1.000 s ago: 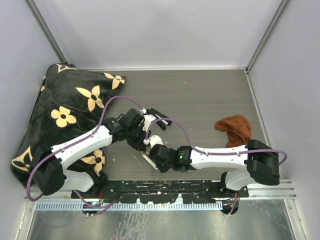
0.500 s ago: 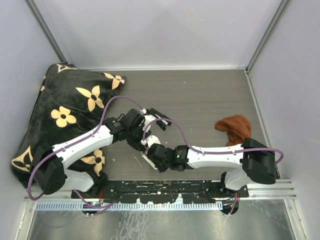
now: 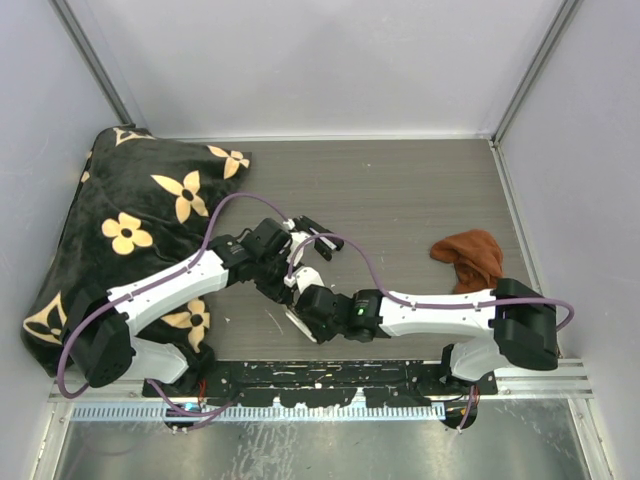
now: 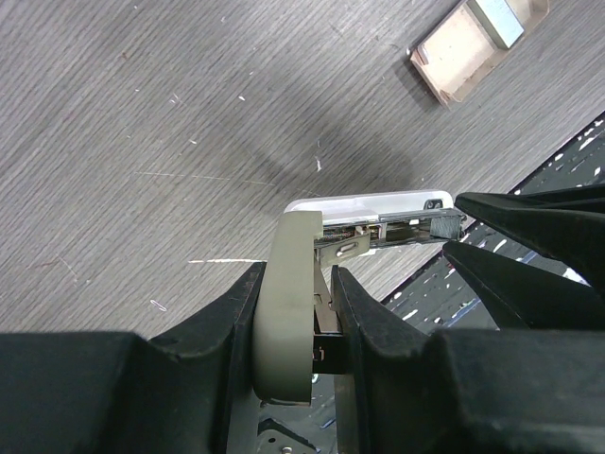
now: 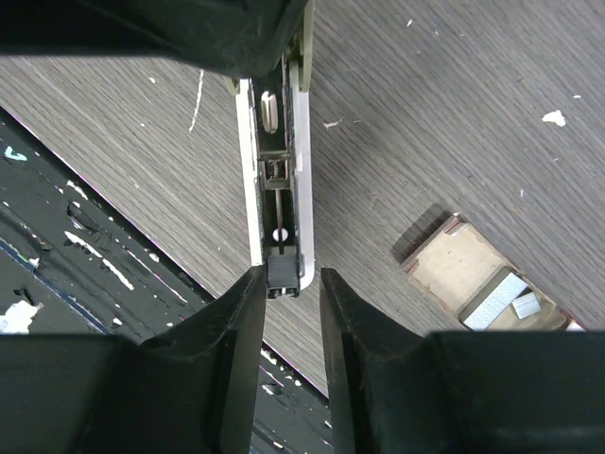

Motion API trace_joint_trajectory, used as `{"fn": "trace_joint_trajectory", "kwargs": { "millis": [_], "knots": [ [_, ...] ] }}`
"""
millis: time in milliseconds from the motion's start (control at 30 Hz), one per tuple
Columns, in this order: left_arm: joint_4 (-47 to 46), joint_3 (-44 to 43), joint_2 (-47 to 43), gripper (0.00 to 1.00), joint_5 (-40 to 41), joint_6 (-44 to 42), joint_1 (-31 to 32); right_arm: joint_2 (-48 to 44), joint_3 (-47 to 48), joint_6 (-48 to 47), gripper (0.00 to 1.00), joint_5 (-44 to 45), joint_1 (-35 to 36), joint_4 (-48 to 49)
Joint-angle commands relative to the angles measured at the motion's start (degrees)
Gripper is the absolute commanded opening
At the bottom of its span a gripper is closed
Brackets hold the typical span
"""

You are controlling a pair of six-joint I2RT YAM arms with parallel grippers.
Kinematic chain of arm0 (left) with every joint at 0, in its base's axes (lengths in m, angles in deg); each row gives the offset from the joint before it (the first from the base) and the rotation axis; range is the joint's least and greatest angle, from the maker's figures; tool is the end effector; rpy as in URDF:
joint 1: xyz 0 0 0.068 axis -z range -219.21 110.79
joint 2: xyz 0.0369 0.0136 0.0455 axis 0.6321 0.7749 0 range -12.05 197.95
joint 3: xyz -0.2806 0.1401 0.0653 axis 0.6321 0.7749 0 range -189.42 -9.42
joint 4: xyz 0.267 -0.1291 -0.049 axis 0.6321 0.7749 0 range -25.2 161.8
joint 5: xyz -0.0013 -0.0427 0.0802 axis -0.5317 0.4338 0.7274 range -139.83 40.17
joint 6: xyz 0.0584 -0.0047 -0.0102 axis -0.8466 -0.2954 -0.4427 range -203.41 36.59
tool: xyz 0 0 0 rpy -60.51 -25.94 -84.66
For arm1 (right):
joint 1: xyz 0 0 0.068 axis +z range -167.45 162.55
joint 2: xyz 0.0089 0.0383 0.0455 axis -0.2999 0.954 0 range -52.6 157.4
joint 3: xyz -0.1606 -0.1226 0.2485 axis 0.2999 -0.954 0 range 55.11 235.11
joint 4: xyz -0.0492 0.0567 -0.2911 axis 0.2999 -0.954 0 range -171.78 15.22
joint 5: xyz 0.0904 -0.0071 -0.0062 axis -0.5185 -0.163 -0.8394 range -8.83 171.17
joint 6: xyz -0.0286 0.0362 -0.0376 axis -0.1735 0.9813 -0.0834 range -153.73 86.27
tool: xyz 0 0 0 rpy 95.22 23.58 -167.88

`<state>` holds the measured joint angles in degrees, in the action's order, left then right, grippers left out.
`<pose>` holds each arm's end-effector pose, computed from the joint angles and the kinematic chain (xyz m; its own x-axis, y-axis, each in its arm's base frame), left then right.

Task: Load the staples into the stapler
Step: Install the staple into the stapler.

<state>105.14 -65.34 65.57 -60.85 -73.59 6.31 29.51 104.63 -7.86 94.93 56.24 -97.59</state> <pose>0.2013 -0.2170 0.2659 -0.7401 0.5144 -0.4332 0.6463 0.7222 -0.2465 0.0988 0.3012 0.2239 -0.5981 -0.5354 -0.5964 -0.7040 0.7066 0.0716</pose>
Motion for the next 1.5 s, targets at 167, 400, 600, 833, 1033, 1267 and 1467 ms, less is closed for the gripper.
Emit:
{"fn": "trace_joint_trajectory", "kwargs": {
  "millis": [167,400,600,833,1033,1267,1467],
  "knots": [
    [-0.71,-2.02,0.25,0.00,-2.25,0.28,0.55,-6.26,3.22,1.88,0.44,3.81,-0.39,-0.30],
    [-0.74,-1.95,0.08,0.00,-1.98,0.23,0.56,-8.10,0.87,4.36,0.33,4.04,-0.48,-1.14],
    [-0.78,-1.99,0.43,0.00,-1.98,0.23,0.62,-8.19,-1.62,5.98,0.20,-0.53,-0.39,0.99],
    [-0.65,-2.00,0.65,0.00,-1.98,0.22,0.60,-7.24,-2.83,6.65,0.14,-4.00,-0.40,2.52],
    [-0.70,-1.99,0.66,0.00,-2.15,0.15,0.61,-5.38,-2.28,6.65,0.12,-3.94,-0.39,3.12],
    [-0.70,-2.00,0.47,0.00,-2.24,0.19,0.62,-3.91,-2.06,6.70,0.11,-3.67,-0.39,3.38],
    [-0.70,-1.98,0.46,0.00,-2.32,0.15,0.70,-2.45,-2.41,7.02,0.11,-3.31,-0.39,3.55]
  ]
}}
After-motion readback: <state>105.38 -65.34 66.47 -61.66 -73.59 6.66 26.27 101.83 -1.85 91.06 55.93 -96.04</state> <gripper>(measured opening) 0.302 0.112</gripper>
